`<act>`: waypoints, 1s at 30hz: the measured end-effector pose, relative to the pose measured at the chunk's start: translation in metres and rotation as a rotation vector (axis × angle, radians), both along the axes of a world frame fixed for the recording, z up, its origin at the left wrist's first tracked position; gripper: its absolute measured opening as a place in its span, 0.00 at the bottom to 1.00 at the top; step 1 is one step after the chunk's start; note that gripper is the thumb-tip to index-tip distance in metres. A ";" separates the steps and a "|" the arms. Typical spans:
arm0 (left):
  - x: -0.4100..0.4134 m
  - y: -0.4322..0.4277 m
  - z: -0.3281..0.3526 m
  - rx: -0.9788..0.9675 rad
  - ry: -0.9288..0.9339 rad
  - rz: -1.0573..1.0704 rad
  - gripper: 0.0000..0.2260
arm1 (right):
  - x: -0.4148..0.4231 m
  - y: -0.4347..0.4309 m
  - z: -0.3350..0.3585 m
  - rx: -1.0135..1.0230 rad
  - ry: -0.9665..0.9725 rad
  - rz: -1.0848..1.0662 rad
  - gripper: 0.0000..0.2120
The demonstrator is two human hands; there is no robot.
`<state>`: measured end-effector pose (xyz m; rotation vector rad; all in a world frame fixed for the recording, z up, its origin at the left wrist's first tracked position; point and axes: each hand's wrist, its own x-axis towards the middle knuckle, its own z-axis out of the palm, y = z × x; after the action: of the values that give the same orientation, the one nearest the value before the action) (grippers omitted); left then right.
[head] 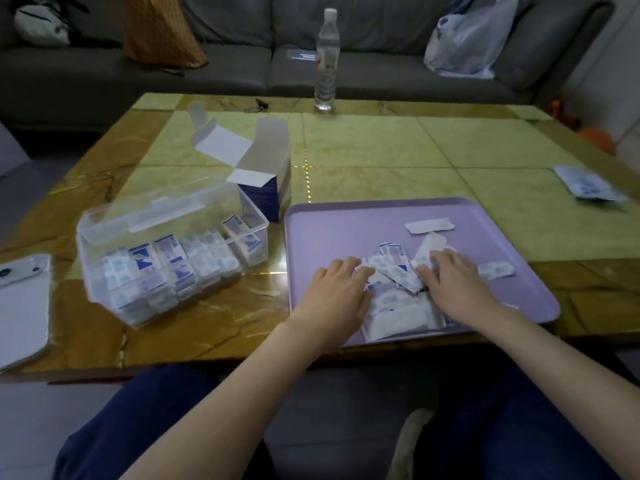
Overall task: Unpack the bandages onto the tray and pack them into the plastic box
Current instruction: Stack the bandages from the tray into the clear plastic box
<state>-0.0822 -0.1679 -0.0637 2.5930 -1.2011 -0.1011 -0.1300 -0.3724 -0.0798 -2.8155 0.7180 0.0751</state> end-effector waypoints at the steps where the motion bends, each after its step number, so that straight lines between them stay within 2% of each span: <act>1: 0.000 -0.002 -0.001 0.011 0.006 0.004 0.19 | 0.000 0.001 -0.002 0.008 -0.031 0.022 0.14; 3: 0.000 -0.009 -0.003 0.019 0.017 0.012 0.19 | -0.001 0.006 -0.003 0.023 -0.095 0.084 0.12; 8: 0.002 -0.021 -0.004 0.039 -0.003 0.103 0.16 | 0.001 0.031 0.002 0.183 -0.195 0.275 0.14; 12: 0.011 -0.023 -0.001 0.029 -0.026 0.168 0.17 | 0.010 0.030 0.014 0.338 -0.249 0.275 0.17; 16: 0.019 -0.024 0.001 0.082 -0.005 0.120 0.19 | 0.035 -0.006 0.019 0.257 -0.215 0.220 0.18; 22: 0.022 -0.031 -0.005 0.160 -0.018 0.051 0.18 | 0.063 -0.043 0.010 0.105 0.021 0.177 0.18; 30: 0.021 -0.035 -0.003 0.174 -0.006 0.055 0.21 | 0.061 -0.041 0.013 -0.073 -0.001 0.186 0.15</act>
<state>-0.0611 -0.2032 -0.0665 2.7752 -1.1694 -0.1950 -0.0694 -0.4137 -0.0670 -2.9449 0.4662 0.0804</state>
